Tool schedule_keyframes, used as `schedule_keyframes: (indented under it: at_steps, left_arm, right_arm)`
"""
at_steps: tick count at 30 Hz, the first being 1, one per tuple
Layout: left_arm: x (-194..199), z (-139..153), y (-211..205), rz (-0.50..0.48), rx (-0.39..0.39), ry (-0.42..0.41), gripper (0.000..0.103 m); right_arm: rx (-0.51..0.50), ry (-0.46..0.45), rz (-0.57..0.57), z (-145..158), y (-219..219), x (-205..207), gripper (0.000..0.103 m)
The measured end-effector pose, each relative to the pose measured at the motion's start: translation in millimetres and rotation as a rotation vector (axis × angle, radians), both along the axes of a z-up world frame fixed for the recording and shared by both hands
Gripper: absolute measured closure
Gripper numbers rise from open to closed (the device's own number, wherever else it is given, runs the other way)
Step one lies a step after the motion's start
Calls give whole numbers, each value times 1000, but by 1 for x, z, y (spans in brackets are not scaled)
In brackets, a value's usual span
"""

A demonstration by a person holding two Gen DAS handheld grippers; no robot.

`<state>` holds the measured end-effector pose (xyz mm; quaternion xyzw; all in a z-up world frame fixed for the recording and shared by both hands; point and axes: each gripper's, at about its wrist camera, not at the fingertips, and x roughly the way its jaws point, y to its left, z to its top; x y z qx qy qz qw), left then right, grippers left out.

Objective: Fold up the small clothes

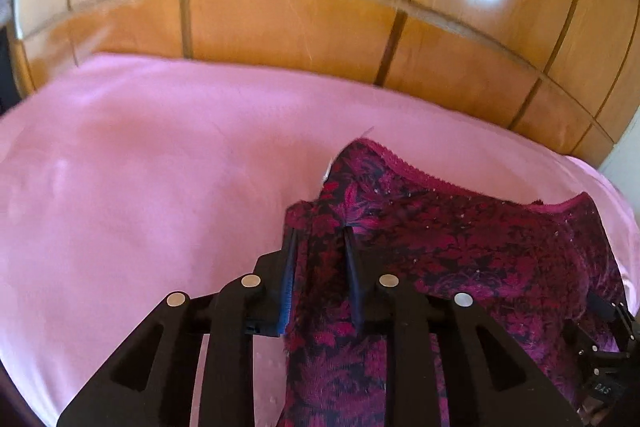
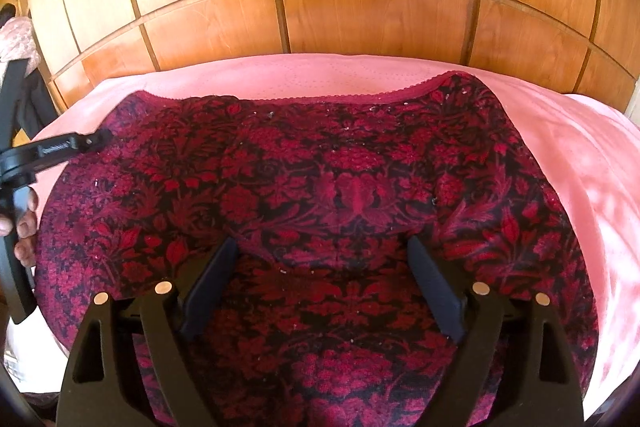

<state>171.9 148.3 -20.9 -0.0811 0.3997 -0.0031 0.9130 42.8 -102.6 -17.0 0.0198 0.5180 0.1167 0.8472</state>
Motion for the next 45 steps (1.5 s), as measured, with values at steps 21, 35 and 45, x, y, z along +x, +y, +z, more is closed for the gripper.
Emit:
schedule_keyframes:
  at_steps: [21,35,45]
  left_arm:
    - [-57,45,-27,-32,33,-146,55]
    - [-59,27,-59,-109,58,-96,55]
    - [-44,-10,-66,-129,91,-14,54]
  right_arm:
    - [22,16,11,14,-4,4,15]
    - [122,-27,-236,45,-113,11,15]
    - [283,127,-312,-11,-161,9,15]
